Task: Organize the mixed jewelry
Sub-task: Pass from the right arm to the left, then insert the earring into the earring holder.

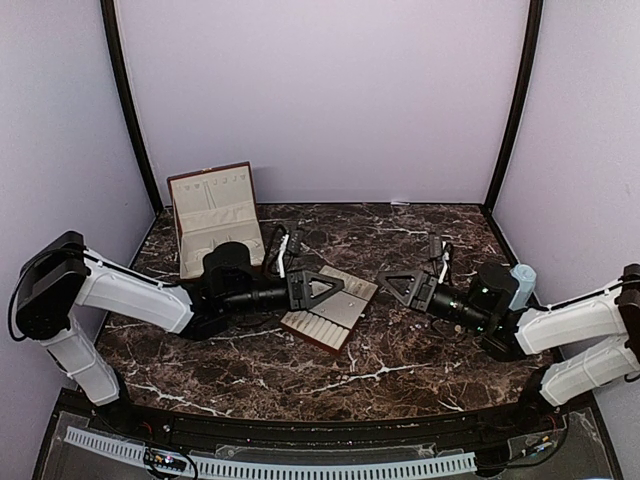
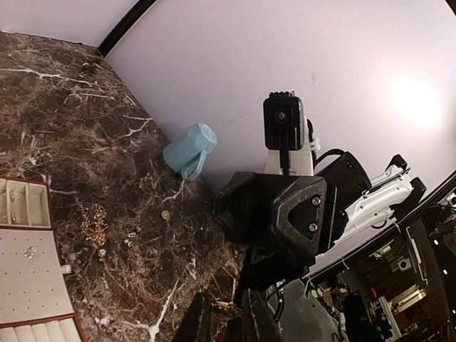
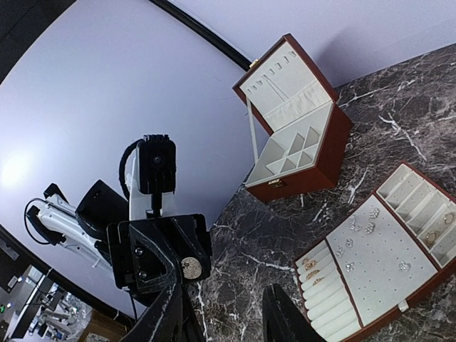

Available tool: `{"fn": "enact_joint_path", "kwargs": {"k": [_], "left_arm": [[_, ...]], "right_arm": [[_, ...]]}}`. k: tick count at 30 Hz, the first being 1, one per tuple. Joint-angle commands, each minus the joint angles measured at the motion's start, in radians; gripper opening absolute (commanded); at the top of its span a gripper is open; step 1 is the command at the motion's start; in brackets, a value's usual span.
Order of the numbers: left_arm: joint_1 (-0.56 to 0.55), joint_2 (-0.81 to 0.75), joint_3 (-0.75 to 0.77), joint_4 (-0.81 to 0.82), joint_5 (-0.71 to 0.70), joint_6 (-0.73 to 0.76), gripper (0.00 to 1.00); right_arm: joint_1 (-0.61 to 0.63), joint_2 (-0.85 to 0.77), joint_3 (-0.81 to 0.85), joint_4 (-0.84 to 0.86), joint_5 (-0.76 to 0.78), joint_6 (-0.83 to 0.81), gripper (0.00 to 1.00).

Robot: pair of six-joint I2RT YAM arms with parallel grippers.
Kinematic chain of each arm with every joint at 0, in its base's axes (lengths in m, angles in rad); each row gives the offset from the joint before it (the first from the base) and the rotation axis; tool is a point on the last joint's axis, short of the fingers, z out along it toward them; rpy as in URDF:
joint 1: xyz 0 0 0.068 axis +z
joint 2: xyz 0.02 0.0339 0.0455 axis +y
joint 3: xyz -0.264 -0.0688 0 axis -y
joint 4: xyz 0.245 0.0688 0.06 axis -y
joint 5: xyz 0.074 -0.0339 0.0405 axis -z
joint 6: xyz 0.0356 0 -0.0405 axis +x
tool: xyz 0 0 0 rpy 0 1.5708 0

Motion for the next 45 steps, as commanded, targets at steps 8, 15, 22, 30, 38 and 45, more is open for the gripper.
{"fn": "enact_joint_path", "kwargs": {"k": [8, 15, 22, 30, 38, 45], "left_arm": [[0.087, -0.103, 0.185, -0.738, 0.141, 0.330, 0.08], [0.104, 0.004, 0.379, -1.105, 0.190, 0.477, 0.08], [0.109, 0.129, 0.554, -1.367, 0.189, 0.618, 0.08], [0.121, 0.251, 0.739, -1.543, 0.171, 0.692, 0.09], [0.143, 0.372, 0.887, -1.672, 0.159, 0.740, 0.09], [0.170, 0.442, 0.969, -1.733, 0.174, 0.753, 0.09]], "right_arm": [[-0.002, -0.122, 0.038, -0.386, 0.126, -0.121, 0.39], [-0.004, -0.153, 0.045, -0.496, 0.158, -0.146, 0.39], [-0.003, -0.198, 0.038, -0.578, 0.188, -0.176, 0.39], [-0.003, -0.228, 0.035, -0.621, 0.207, -0.201, 0.39], [-0.003, -0.228, 0.025, -0.624, 0.208, -0.206, 0.39], [-0.003, -0.234, 0.012, -0.628, 0.216, -0.207, 0.39]]}}
